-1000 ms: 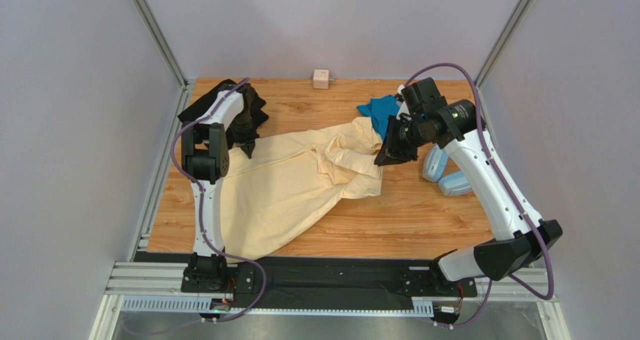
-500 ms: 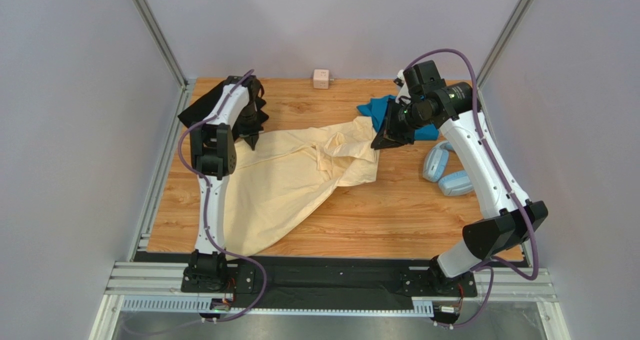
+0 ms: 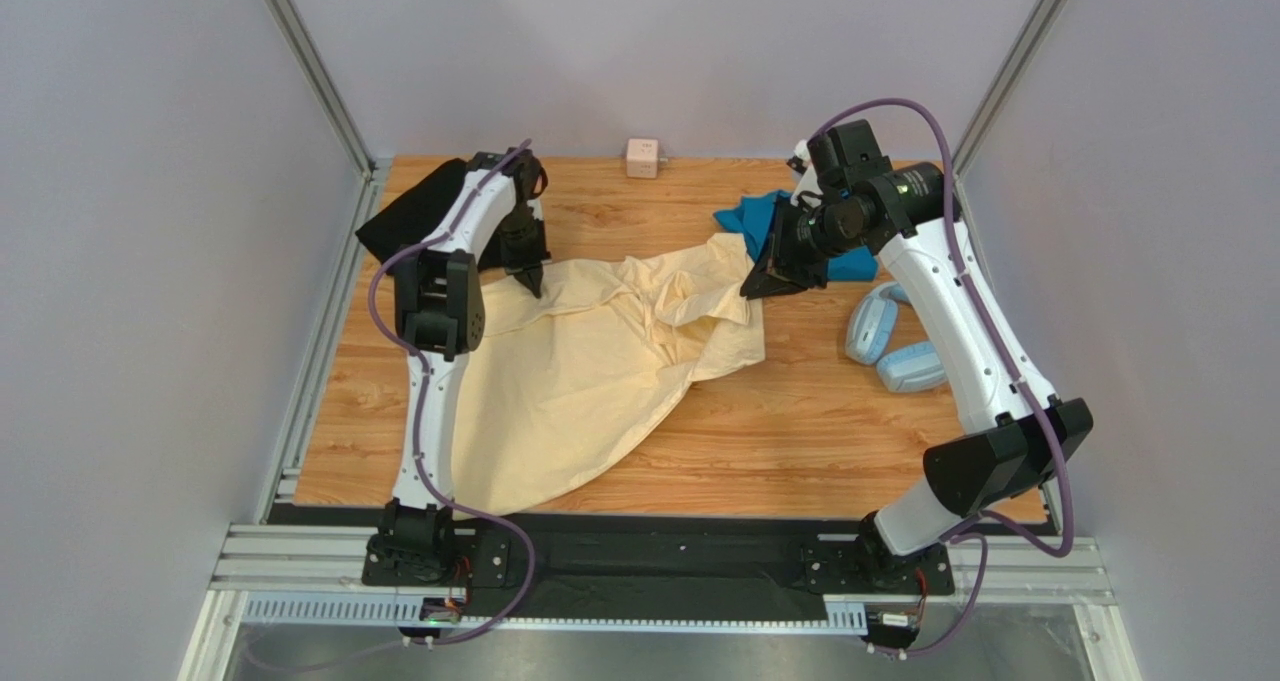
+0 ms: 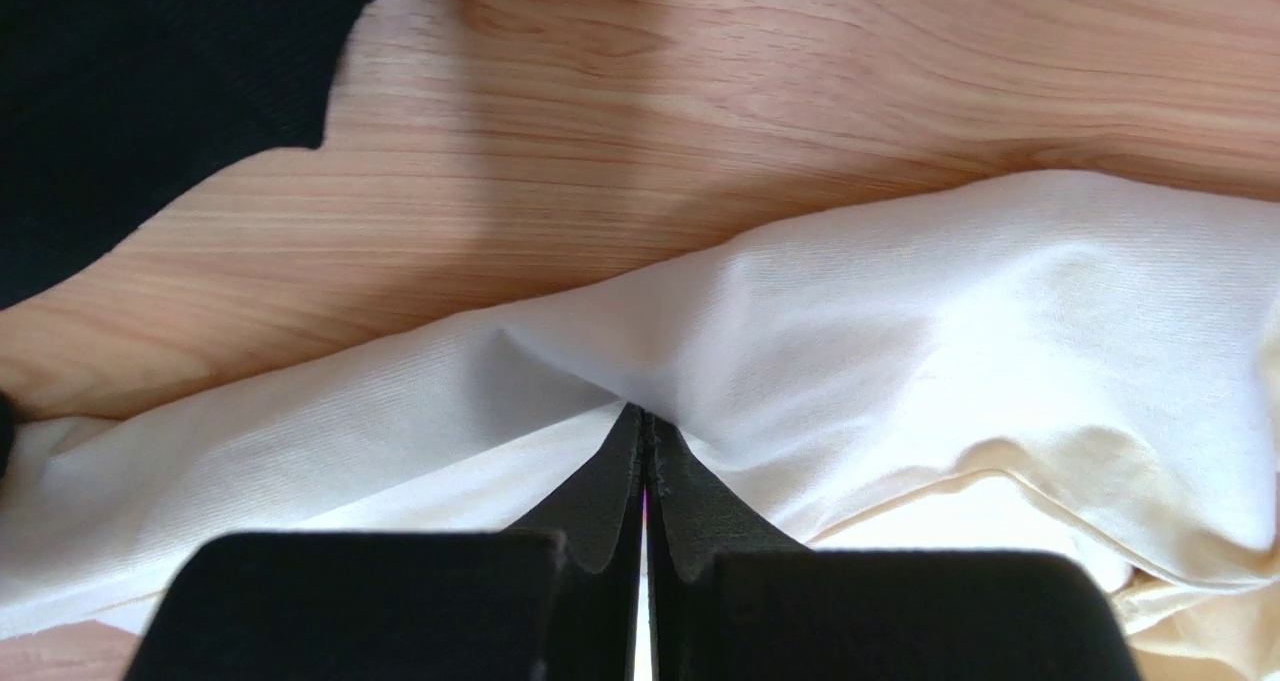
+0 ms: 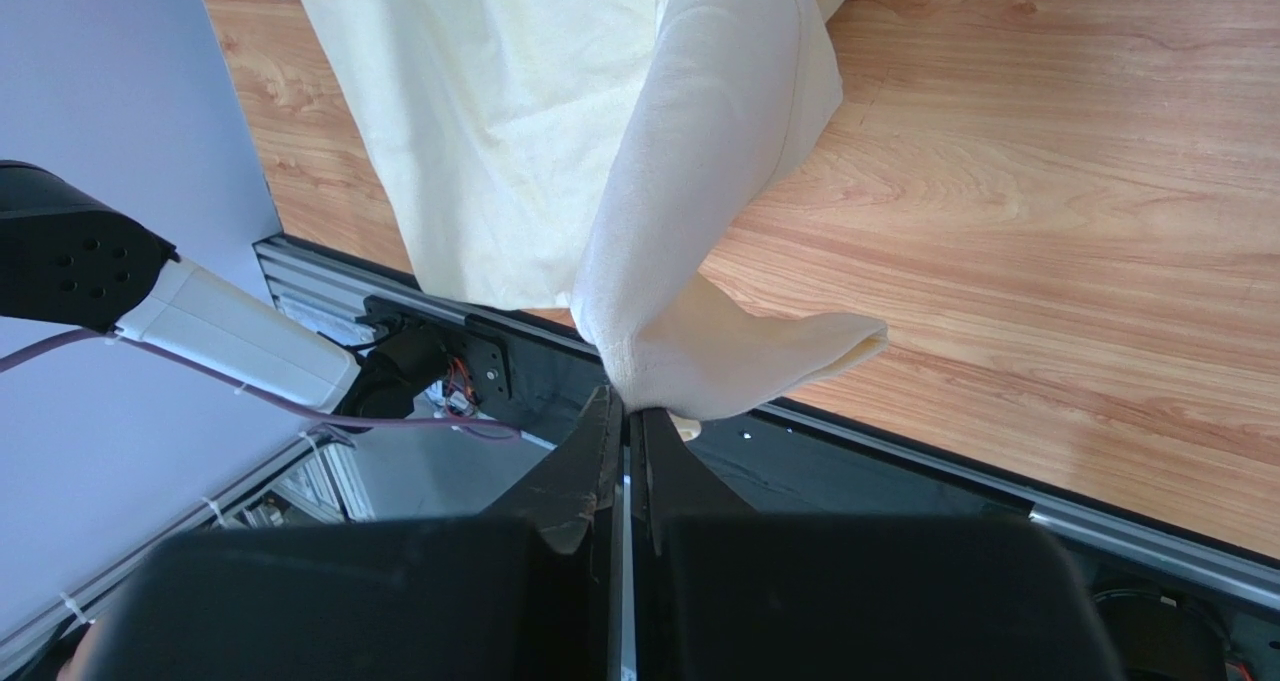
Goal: Fold and stack the t-shirts
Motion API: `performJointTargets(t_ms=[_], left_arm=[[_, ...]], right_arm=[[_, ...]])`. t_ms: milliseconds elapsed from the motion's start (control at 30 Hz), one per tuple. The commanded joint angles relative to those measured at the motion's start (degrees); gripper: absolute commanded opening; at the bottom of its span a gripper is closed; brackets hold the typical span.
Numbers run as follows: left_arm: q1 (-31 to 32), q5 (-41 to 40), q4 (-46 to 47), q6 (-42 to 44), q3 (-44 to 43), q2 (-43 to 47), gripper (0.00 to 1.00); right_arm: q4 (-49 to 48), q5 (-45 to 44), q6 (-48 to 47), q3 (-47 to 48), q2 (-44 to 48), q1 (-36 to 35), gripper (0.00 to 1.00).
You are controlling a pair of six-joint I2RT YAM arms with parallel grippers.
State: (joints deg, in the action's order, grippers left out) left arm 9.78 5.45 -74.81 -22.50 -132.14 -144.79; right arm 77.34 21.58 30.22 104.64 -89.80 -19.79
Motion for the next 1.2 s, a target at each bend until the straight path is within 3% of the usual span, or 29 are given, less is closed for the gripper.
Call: performJointTargets(t_ms=[0,67,233,433,633,733,933,1167], left_arm=[[0.33,4.3,1.42,2.11,-0.32,3.45,0.0],[0.33,1.6,2.03,1.94,3.26,9.05,0.0],[0.33,-0.63,8.7,0.62,17.59,28.37,0.19],[0.41,5.42,8.62,-0.96,36.04,43.33,0.19],[2.7,6.33,7.75,-4.65,65.1,59.94,0.2],[2.7,6.33,8.18,-8.16,74.61,65.84,0.24],[2.7,6.59,6.7,-12.65,81.42,71.49,0.27],[2.7,5.8,4.4,-13.97,88.09,72.81,0.27]], right_arm=[[0.18,1.01,0.46,1.8,1.29,0.28,0.0],[-0.43,0.48,0.11,1.45,1.47,0.37,0.0],[-3.86,-1.72,-0.42,-3.82,3.05,1.24,0.0],[-6.67,-3.65,-0.25,-9.18,5.16,2.74,0.0],[-10.36,-1.11,0.19,-13.49,5.16,2.74,0.0],[-13.86,0.03,0.72,-15.16,5.07,2.74,0.0],[-21.08,0.12,2.74,-13.16,1.39,3.35,0.0],[-21.44,3.64,3.09,-7.7,-3.28,3.79,0.0]])
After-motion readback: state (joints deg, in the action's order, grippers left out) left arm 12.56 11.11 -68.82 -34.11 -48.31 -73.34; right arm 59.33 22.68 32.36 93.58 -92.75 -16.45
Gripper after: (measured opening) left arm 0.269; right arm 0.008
